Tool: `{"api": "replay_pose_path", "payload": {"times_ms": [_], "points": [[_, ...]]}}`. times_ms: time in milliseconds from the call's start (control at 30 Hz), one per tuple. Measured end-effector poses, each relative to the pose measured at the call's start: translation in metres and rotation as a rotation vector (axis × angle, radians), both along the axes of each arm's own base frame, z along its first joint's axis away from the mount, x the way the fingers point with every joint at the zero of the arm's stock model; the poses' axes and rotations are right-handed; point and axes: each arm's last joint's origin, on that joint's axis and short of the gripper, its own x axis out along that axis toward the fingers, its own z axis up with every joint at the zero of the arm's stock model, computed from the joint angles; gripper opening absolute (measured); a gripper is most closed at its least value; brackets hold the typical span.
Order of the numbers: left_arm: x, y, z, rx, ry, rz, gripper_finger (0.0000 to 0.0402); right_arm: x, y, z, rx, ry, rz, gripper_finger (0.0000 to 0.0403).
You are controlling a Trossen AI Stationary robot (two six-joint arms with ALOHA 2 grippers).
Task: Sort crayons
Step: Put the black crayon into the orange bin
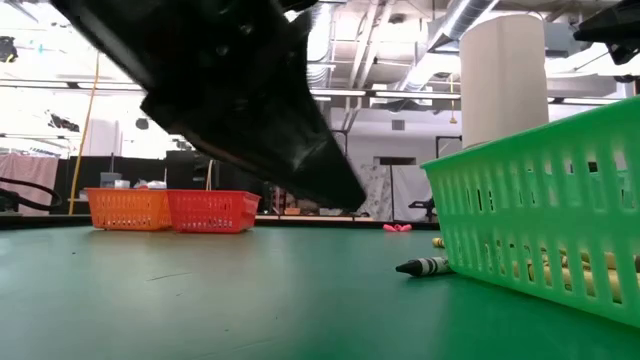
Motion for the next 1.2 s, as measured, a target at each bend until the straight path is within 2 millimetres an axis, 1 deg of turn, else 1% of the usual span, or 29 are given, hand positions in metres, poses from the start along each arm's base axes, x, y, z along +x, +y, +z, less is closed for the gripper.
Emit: {"api": "replay_pose_path", "payload": {"times_ms": [100,233,300,400,467,633,767,867,1067,1200], "points": [[0.004,0.003,0.002,0.003,-0.02,-0.001,0.0146,0.0,0.0,0.0,0.0,0.0,0.0,0.0068],[0.011,0.006,-0.002,0.02,-0.035,-0.02,0.0155,0.0,0.0,0.0,0.0,0.001,0.0,0.0068],[0.017,0.009,-0.006,0.016,-0.035,-0.034,0.0155,0.0,0.0,0.0,0.0,-0.001,0.0,0.0068],[0.018,0.01,-0.012,0.032,-0.015,-0.056,0.0155,0.0,0.0,0.0,0.0,-0.001,0.0,0.0068],[0.022,0.01,-0.013,0.01,-0.039,-0.057,0.0155,0.0,0.0,0.0,0.0,0.003,0.001,0.0068],[0.023,0.012,-0.018,0.017,-0.03,-0.05,0.0155,0.0,0.0,0.0,0.0,0.001,0.001,0.0068],[0.025,0.013,-0.016,0.004,-0.052,-0.044,0.0155,0.0,0.0,0.0,0.0,0.001,0.0,0.0068],[0.027,0.014,-0.021,0.006,-0.05,-0.04,0.0155,0.0,0.0,0.0,0.0,0.001,0.001,0.0068],[0.035,0.015,-0.036,-0.017,-0.074,-0.031,0.0155,0.0,0.0,0.0,0.0,0.0,0.0,0.0068],[0.035,0.016,-0.038,-0.027,-0.066,-0.022,0.0155,0.0,0.0,0.0,0.0,0.0,0.0,0.0068]]}}
